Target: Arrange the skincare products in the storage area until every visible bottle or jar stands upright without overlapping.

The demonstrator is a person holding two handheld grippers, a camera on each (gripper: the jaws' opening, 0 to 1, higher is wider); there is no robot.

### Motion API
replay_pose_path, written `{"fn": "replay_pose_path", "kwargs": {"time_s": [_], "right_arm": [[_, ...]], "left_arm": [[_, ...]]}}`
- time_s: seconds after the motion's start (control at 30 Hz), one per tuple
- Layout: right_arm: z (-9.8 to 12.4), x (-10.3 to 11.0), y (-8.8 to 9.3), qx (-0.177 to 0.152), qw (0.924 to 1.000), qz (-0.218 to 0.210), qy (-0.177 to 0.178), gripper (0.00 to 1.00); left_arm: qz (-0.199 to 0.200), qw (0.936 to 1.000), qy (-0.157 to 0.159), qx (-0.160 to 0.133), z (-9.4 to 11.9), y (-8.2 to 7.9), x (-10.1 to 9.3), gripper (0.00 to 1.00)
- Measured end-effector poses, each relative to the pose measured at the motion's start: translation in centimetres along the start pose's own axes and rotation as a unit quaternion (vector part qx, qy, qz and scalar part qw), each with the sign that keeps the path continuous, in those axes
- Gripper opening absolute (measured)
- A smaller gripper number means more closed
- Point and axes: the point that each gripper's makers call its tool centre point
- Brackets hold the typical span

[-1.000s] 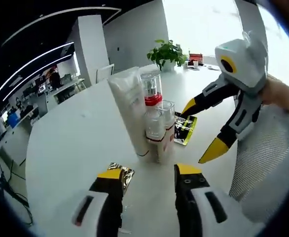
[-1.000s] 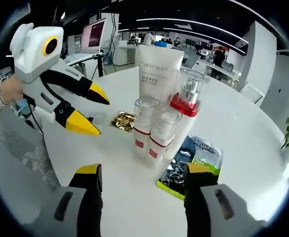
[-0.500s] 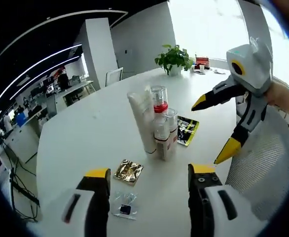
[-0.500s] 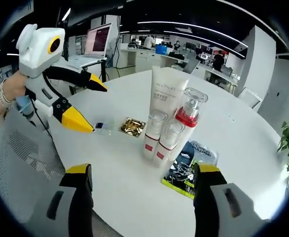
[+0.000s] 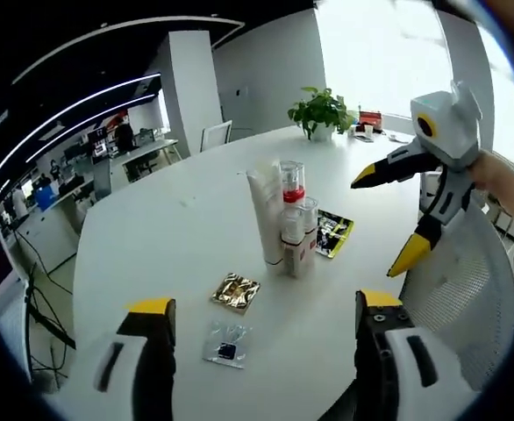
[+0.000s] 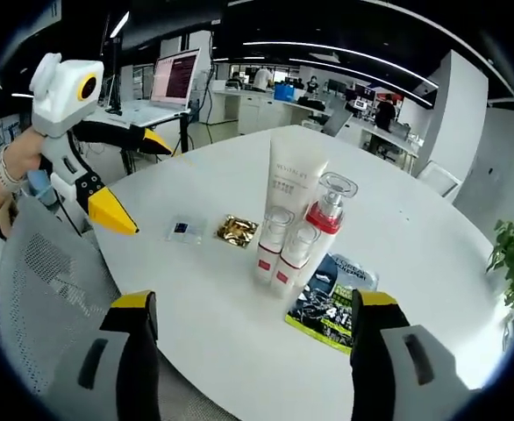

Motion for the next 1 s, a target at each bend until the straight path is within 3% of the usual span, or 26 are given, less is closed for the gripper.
{"fn": "replay_pose_path", "kwargs": {"time_s": [0.13,0.43,0.67,1.0], "right_arm": [[0.7,0.4,-0.7,-0.013,0.9999,-0.006,-0.006,0.92],[1.9,0.5,-1.6,-0.021,0.9997,0.007,0.003,0.99],[2.4,0.8,-1.9,-0.021,0.9997,0.013,0.003,1.0],[2.5,1.5,-1.8,-0.015,0.9997,0.013,-0.014,1.0]], "left_arm": [[0.01,0.9998,-0.016,0.003,0.9,0.1,0.5,0.93],[0.021,0.9993,-0.03,-0.004,2.8,0.3,0.7,0.99],[0.029,0.999,-0.032,-0.008,3.9,0.0,0.5,0.99],[0.044,0.9984,-0.031,-0.02,3.9,-0.3,0.3,0.99]]}}
Point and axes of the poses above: the point that each gripper's makers call its tool centre point, and the gripper's own axes: z roughly backward along the fingers, x roughly to its left, y roughly out of its underside, and after that the axes turned 9 degrees about -z, right-handed
